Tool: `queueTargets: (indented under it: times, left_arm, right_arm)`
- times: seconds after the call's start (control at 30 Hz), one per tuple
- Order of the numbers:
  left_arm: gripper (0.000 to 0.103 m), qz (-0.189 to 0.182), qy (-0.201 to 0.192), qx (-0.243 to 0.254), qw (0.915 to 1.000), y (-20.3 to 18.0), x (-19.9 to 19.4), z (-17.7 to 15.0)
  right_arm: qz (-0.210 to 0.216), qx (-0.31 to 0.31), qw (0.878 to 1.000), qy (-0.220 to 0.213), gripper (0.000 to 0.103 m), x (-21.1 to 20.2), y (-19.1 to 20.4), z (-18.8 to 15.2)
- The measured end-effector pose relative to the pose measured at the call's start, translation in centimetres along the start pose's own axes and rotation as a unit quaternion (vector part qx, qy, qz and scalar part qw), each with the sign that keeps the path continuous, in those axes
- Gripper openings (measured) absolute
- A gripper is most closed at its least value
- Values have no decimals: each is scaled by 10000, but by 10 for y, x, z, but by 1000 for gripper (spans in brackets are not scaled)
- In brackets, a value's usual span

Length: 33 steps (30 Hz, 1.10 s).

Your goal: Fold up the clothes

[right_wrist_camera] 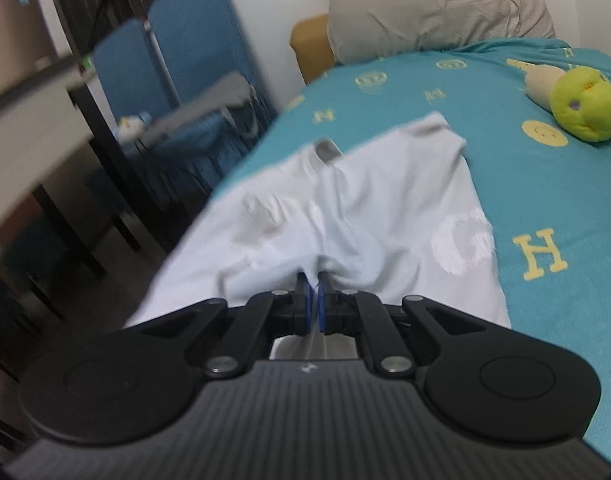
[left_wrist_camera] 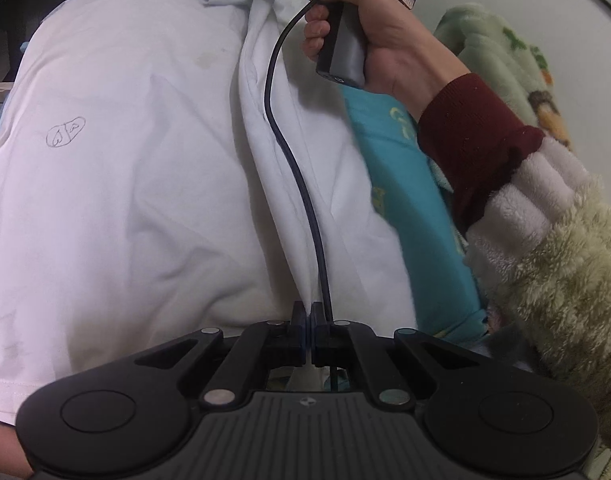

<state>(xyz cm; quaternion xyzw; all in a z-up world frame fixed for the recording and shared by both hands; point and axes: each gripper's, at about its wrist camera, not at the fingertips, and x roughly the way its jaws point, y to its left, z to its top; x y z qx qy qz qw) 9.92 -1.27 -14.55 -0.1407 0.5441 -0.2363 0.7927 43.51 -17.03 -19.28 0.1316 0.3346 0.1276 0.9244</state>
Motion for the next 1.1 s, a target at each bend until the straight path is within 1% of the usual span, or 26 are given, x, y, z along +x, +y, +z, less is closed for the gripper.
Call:
queueTargets:
  times: [0.07,0.13,0.17,0.23,0.27,0.3,0.33,0.37,0.43,0.47,0.53,0.7,0.87,0.93,1.1]
  left_arm:
    - [6,88,-132,106,9998,-1,-4,1]
    - [23,177,-264,211,9993,-3,-7,3]
    - [27,221,-330,264,9989,-3,-9,4]
    - [45,309,-461,369,9978,-5,-13,5]
    - [49,353,-527,422,9971,-6,-14,6]
    - [57,397,-593,474,9963,-6,-16,7]
    - [65,441,-659,527,9955,-7,-18,7]
    - [68,485,-724,580,9945,-8,-20,8]
    - [83,573,-855,684,9923,-9,-23,10]
    - [84,616,-921,737,9911,-10,-25,10]
    - [89,746,-1238,1001,9844,-17,-31,9]
    - [95,680,-1867,1156,9732,-25,-52,4]
    - [97,831,-2404,1196,9597,-27,-61,9]
    - [97,914,-2578,1176,9547,-27,-68,9]
    - [97,1008,-2876,1094,9461,-26,-86,4]
  right_arm:
    - [-85,-28,9999,133,8,10,-2,-7]
    - [-63,-2,9997,218,9,13,-4,-9]
    - [-56,-1,9997,254,10,15,-4,-9]
    - [-75,-43,9995,290,12,13,-2,-7]
    - [-81,-43,9995,310,18,12,-2,-6]
    - [-62,-31,9995,319,42,9,-1,-6]
    - [-42,-9,9996,296,77,5,1,-5]
    - [-24,13,9997,225,98,0,3,-6]
    - [5,21,10000,50,101,-14,8,-7]
    - [18,26,10000,25,101,-21,10,-7]
    - [36,74,10000,-28,101,-37,13,-9]
    - [-166,-52,9997,-165,101,-81,12,-12]
    - [-379,18,9988,-324,101,-131,10,-18]
    - [-433,-36,9984,-354,101,-153,12,-27]
    - [-543,-145,9973,-465,101,-207,22,-52]
